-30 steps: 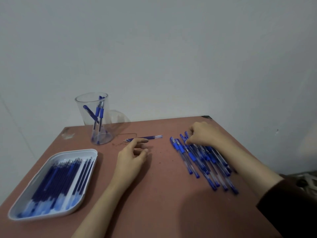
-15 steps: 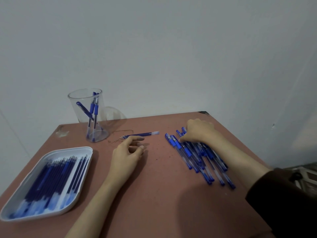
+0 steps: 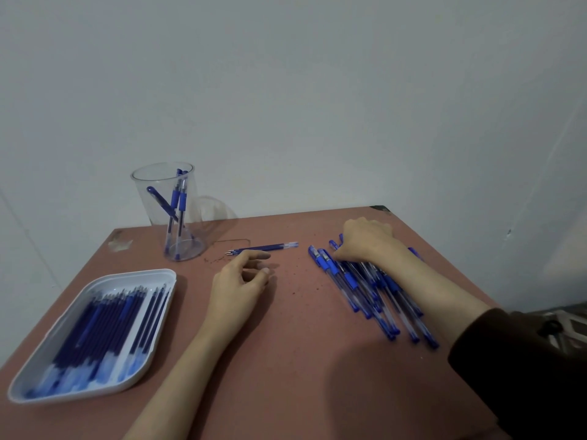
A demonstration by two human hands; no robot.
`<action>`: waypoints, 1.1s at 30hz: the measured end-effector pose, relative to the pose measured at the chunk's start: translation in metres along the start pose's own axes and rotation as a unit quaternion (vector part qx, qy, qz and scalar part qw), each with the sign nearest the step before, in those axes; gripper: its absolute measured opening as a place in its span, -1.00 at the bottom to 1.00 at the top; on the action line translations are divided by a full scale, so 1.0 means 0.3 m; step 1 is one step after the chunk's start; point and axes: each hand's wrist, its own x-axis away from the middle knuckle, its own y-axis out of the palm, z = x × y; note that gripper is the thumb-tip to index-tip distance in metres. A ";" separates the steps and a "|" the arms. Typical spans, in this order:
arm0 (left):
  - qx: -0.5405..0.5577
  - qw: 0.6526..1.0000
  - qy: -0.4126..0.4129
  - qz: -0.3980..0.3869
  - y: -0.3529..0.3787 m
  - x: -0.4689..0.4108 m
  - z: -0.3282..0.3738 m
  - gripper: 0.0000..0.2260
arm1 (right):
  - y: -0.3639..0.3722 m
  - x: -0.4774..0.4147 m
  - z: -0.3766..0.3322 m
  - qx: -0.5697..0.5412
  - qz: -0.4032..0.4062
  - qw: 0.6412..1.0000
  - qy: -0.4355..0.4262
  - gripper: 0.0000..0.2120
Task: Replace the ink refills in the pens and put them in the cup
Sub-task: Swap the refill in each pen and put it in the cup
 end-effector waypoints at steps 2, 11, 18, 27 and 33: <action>-0.001 1.000 -0.001 -0.001 0.000 -0.001 0.000 -0.75 | 0.001 -0.002 -0.003 0.002 0.002 1.000 0.001 -0.74; -0.007 1.000 -0.001 -0.004 0.002 -0.007 -0.004 -0.79 | -0.012 -0.028 0.050 -0.038 0.041 0.998 0.022 -0.69; -0.014 1.000 0.000 -0.005 0.003 -0.006 -0.002 -0.80 | 0.007 -0.051 0.069 -0.025 0.030 0.999 0.035 -0.69; -0.011 1.000 0.003 -0.003 0.006 -0.011 -0.011 -0.79 | 0.012 -0.087 0.069 -0.093 -0.008 0.993 0.067 -0.65; -0.015 1.000 0.009 -0.007 0.008 -0.019 -0.018 -0.79 | 0.006 -0.079 0.085 -0.167 -0.021 0.983 0.078 -0.66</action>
